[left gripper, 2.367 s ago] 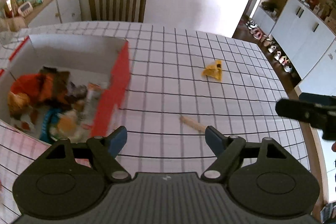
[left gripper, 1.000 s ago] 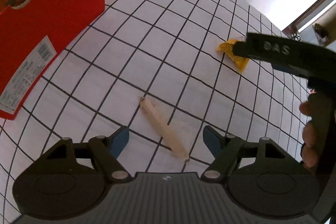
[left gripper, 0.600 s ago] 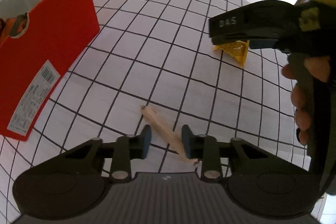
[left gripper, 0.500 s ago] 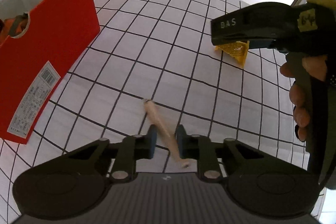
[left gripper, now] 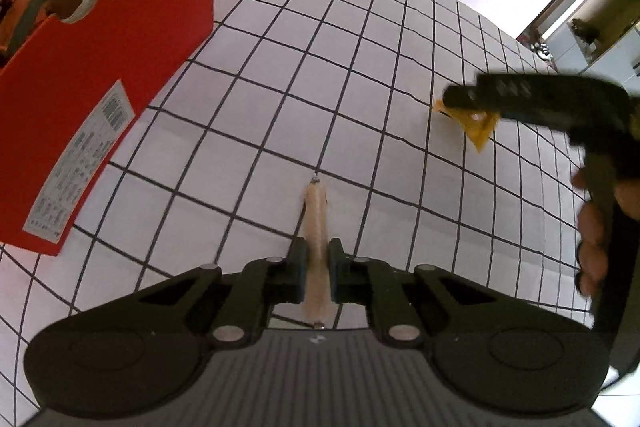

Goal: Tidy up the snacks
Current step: 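Close left gripper on sausage stick while right closes on yellow packet, then carry sausage stick and yellow packet over the red box and lower them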

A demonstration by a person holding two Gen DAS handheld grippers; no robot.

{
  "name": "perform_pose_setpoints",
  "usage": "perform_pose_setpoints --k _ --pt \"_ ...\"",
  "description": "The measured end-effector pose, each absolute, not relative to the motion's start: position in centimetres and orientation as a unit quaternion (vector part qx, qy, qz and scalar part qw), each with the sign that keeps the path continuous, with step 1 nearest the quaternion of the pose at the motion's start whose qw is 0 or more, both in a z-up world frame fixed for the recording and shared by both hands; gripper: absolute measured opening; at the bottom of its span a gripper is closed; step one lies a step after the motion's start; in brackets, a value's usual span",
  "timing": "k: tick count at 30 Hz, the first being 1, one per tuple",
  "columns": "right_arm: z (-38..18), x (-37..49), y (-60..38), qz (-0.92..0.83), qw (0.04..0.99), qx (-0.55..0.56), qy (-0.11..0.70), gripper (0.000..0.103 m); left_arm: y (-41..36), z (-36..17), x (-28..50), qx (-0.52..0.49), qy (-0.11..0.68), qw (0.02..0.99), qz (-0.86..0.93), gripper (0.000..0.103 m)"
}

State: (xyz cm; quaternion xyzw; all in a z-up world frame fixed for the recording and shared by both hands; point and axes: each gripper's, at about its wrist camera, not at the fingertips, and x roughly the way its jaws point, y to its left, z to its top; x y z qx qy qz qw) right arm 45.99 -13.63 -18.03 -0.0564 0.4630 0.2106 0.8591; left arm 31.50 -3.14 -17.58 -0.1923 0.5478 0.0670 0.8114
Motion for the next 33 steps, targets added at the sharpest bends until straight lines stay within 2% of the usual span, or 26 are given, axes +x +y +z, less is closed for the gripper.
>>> perform_pose_setpoints --k 16,33 --pt "-15.3 35.6 -16.2 0.257 0.846 -0.037 0.466 0.032 -0.9 -15.8 27.8 -0.222 0.544 0.807 0.059 0.011" --pt "-10.8 27.6 -15.1 0.259 0.851 -0.025 0.455 0.032 1.6 -11.3 22.7 -0.224 0.525 0.821 -0.001 0.011"
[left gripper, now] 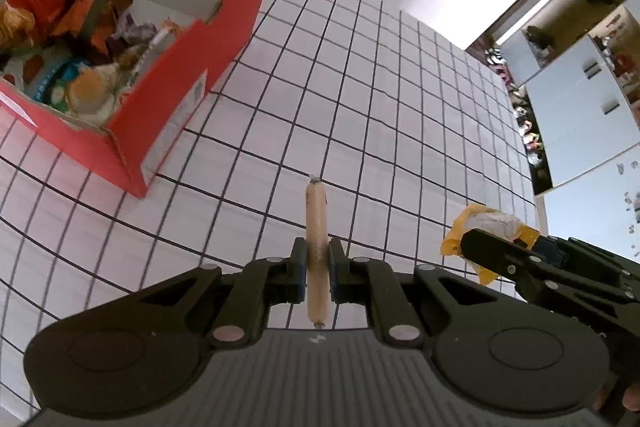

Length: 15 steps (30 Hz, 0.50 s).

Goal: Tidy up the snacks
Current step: 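Carry sausage stick and yellow packet over the red box and lower them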

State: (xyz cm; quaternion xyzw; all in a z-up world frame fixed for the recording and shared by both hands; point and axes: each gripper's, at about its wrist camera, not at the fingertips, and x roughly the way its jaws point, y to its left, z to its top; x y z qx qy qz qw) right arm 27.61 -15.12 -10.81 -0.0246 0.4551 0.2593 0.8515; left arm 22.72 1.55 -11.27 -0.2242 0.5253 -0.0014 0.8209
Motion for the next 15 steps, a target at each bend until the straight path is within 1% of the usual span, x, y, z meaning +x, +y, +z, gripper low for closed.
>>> perform_pose_setpoints --k 15 --pt "-6.1 24.3 -10.0 0.263 0.868 -0.028 0.421 0.032 7.3 -5.3 21.3 -0.188 0.488 0.851 -0.052 0.011"
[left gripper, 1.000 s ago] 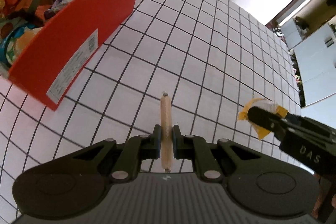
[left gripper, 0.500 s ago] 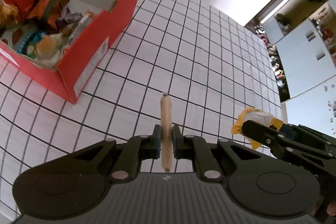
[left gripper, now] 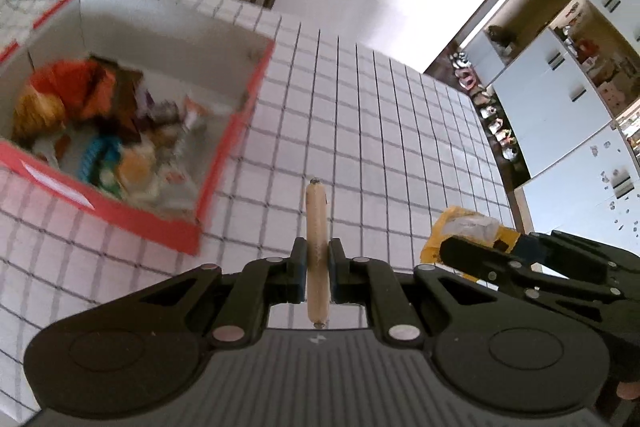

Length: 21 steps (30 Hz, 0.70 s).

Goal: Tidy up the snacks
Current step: 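Carry sausage stick and yellow packet over the red box and lower them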

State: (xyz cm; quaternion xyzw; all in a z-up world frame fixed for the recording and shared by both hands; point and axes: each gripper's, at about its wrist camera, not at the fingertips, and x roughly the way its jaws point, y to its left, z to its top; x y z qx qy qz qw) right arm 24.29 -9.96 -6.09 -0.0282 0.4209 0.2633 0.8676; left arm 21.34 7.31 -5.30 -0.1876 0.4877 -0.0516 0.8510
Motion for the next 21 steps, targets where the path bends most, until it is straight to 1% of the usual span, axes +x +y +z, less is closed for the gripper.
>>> perform_pose_setpoints --k 13,21 --pt "-4.0 24.7 -1.6 0.262 0.88 -0.037 0.393 0.032 15.6 -2.2 23.7 -0.152 0.461 0.873 -0.052 0.011" --pt "-4.1 25.9 4.1 0.265 0.883 -0.056 0.382 0.032 20.1 -2.5 26.0 -0.123 0.461 0.878 -0.051 0.011"
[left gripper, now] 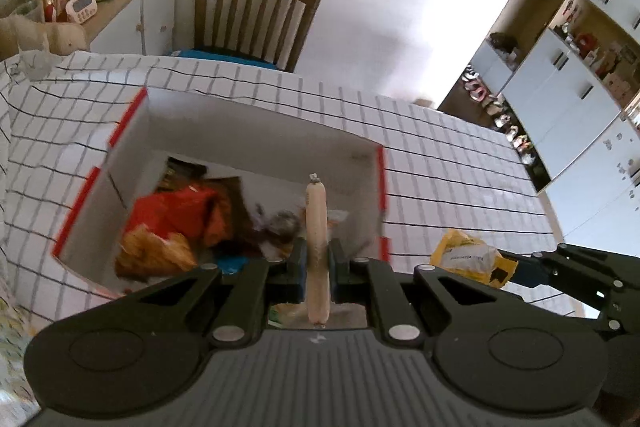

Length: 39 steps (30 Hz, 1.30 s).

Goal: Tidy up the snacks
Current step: 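Carry sausage stick and yellow packet over the red box and lower them, then open both grippers to release the stick and yellow packet into the box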

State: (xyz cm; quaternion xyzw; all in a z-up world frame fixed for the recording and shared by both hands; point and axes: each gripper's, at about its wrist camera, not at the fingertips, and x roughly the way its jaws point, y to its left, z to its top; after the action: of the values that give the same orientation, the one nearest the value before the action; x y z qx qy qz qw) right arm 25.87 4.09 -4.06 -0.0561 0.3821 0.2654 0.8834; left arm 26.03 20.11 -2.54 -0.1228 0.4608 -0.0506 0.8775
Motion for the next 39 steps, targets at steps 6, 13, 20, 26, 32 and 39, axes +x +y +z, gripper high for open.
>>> perform_pose_setpoints --k 6,13,20,26,32,39 --pt "-5.7 27.3 7.8 0.256 0.882 -0.066 0.391 0.032 23.2 -4.6 28.0 -0.112 0.478 0.871 -0.031 0.011" --pt "-8.2 28.8 11.1 0.243 0.877 -0.082 0.407 0.032 24.1 -7.1 29.0 -0.088 0.502 0.86 -0.041 0.011" --pt "-10.6 29.5 12.8 0.237 0.866 -0.095 0.429 0.032 23.3 -9.1 29.7 -0.075 0.517 0.851 -0.062 0.011" --pt "-11.7 30.0 13.2 0.229 0.861 -0.1 0.443 0.033 22.9 -10.7 30.2 -0.074 0.533 0.84 -0.07 0.011" --pt "-12.1 29.9 13.5 0.232 0.855 -0.103 0.451 0.035 23.1 -12.2 30.1 -0.081 0.549 0.83 -0.062 0.011" --pt "-12.1 29.3 13.0 0.231 0.855 -0.095 0.454 0.047 23.4 -13.0 29.7 -0.082 0.552 0.828 -0.051 0.011"
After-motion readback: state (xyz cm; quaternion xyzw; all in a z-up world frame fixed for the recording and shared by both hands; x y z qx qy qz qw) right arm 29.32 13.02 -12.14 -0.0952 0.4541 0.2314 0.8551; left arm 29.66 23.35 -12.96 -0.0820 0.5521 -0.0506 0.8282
